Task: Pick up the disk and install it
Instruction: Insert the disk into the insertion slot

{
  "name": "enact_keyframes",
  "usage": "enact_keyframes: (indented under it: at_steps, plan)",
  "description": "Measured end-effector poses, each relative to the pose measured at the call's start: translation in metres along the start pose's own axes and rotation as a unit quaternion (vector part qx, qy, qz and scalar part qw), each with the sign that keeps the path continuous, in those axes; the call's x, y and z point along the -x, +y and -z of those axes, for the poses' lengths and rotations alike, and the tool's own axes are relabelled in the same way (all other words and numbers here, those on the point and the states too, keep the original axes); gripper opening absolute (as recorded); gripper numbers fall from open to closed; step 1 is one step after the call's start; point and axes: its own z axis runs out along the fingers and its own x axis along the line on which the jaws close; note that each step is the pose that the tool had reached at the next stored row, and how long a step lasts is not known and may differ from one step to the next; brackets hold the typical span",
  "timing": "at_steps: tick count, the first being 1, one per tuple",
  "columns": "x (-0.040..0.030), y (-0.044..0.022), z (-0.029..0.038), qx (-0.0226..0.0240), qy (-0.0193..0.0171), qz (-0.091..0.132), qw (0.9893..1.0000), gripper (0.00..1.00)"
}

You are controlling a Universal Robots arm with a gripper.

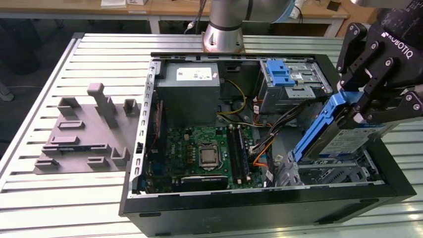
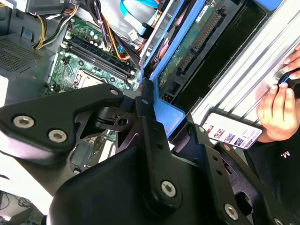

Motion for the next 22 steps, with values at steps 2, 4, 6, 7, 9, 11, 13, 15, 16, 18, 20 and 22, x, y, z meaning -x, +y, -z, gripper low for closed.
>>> enact_keyframes:
  at_steps: [2,4,6,7,9,11,13,15,16,18,20,22]
  plan:
    - [0.0009,-0.0001,-0.0007,0.0,-0.0001,0.0,1.0,0.36]
    - [0.0017,-0.0001,-0.0013,0.0,-0.0002,0.0,1.0,0.36]
    - [0.002,-0.0001,-0.002,0.0,-0.0003,0.0,1.0,0.36]
    - [0.0021,-0.0001,-0.0024,0.0,-0.0004,0.0,1.0,0.36]
    - [0.0023,-0.0001,-0.0032,0.0,-0.0002,0.0,1.0,0.36]
    - [0.0023,-0.0001,-0.0042,0.0,-0.0001,0.0,1.0,0.36]
    - [0.0023,-0.0002,-0.0055,0.0,-0.0001,0.0,1.0,0.36]
    - [0.0022,-0.0002,-0.007,0.0,-0.0002,0.0,1.0,0.36]
    - [0.0022,-0.0003,-0.0078,0.0,-0.0002,0.0,1.0,0.36]
    - [0.0021,-0.0004,-0.0094,0.0,-0.0002,0.0,1.0,0.36]
    - [0.0021,-0.0005,-0.0108,0.0,-0.0002,0.0,1.0,0.36]
    - [0.002,-0.0006,-0.0123,0.0,-0.0002,0.0,1.0,0.36]
